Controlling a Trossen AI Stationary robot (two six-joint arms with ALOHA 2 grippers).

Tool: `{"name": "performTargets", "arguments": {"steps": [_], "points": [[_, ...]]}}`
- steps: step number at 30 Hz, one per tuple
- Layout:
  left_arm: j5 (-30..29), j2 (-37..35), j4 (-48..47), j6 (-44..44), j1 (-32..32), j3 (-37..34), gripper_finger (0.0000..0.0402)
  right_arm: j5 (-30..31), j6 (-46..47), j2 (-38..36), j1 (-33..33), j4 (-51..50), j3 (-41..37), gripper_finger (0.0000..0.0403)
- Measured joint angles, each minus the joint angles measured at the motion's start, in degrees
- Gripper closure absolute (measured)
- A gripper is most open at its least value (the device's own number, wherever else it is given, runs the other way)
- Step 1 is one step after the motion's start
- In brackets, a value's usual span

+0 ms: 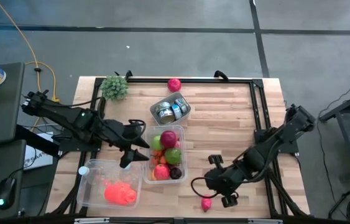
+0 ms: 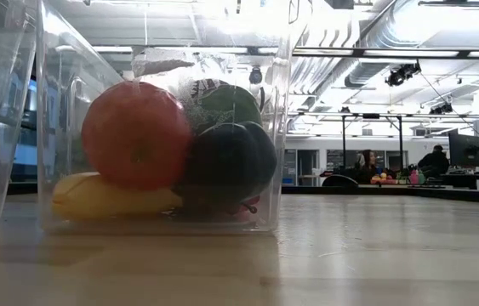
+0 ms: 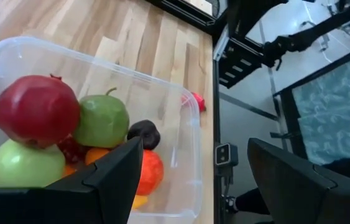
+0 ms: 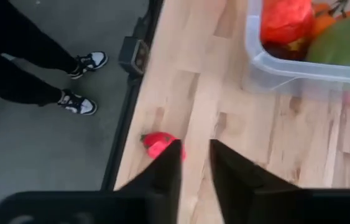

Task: Pick & Place Food Item
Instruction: Put the red dragon fruit into the right transparent bin

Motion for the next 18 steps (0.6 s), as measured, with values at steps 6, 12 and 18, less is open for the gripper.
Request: {"name": "performTargets", "arguments": {"steps": [6,12,18], "points": [[1.2,0.0,0.0,-0.7,0.0,0.0,0.012,1.0,-5.7,1.6,-0.3,1.5,0.0,0.0232],[0.7,0.0,0.1,-2.7,0.0,0.0,0.012,-3.2,-26.1,5.0,3.1,2.6,0.0,0.0182],[0.1,0.0,0.2,-3.5,0.0,0.0,0.012,3.2,-37.1,11.4,4.2,3.6,0.0,0.0181]]}}
